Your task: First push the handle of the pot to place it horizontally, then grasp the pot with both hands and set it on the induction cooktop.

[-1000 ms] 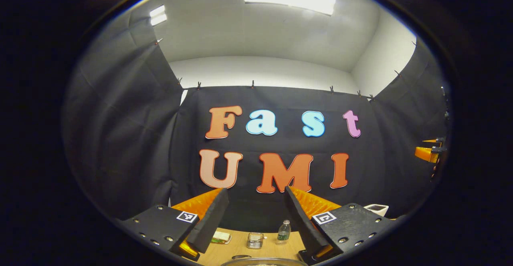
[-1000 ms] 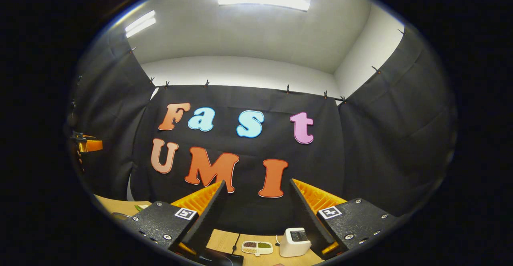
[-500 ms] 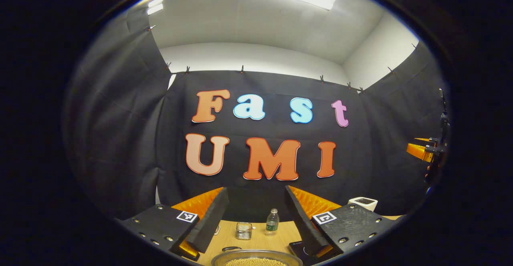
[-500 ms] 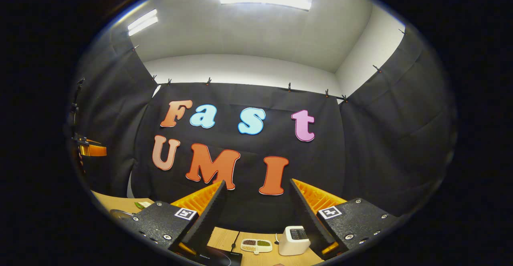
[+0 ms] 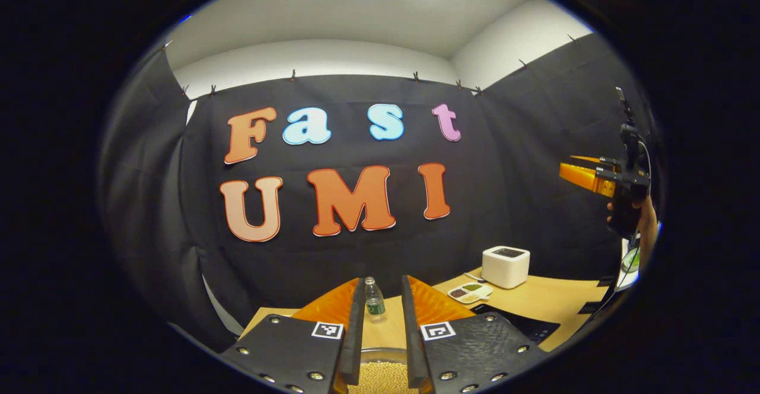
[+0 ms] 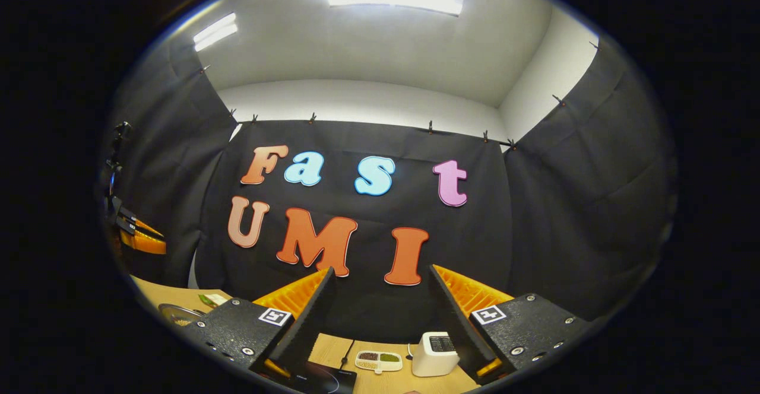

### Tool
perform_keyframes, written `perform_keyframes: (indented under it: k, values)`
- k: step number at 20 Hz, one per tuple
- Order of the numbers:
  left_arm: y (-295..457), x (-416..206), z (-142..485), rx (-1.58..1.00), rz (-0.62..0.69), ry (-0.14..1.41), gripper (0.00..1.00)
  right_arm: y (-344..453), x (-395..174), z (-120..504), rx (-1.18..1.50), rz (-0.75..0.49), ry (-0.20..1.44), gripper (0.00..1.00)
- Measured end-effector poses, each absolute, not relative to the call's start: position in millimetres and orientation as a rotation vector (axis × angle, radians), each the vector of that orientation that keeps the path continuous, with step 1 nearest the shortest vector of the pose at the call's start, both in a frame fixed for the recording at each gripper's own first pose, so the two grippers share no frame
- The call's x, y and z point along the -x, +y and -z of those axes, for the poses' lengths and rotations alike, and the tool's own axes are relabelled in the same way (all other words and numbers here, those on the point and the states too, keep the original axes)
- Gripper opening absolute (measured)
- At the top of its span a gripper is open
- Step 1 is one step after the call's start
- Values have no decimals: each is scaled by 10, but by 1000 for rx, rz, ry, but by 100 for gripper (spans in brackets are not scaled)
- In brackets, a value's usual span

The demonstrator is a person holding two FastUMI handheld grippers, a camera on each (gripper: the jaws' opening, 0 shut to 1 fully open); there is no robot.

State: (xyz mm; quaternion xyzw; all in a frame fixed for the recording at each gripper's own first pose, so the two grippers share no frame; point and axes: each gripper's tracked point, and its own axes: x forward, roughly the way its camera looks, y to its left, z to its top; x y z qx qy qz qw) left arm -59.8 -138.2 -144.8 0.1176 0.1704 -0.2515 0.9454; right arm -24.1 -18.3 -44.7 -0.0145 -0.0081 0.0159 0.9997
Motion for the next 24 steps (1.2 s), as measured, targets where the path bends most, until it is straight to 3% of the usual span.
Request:
perform_keyframes:
  k: [2,5,7,8,9,15,24]
  values:
    - [-1524,731,1663,-281,574,392,28,-186,260,482,40,-23,-26,95]
    - [-1621,976,2063,-281,650,521,2,-131,313,592,33,-37,-18,95]
    - [-1623,1124,2375,-316,694,626,2,-118,330,692,30,-42,-7,95]
    - [-1587,1204,2496,-327,707,674,7,-110,337,738,29,-42,-1,95]
    - [-1533,1290,2632,-341,719,723,2,-107,353,786,27,-43,3,95]
    - [-1196,1932,3362,-469,781,997,2,-67,425,1137,26,-63,58,95]
    - [-724,2592,3693,-518,794,1263,3,-176,573,1448,80,-57,108,95]
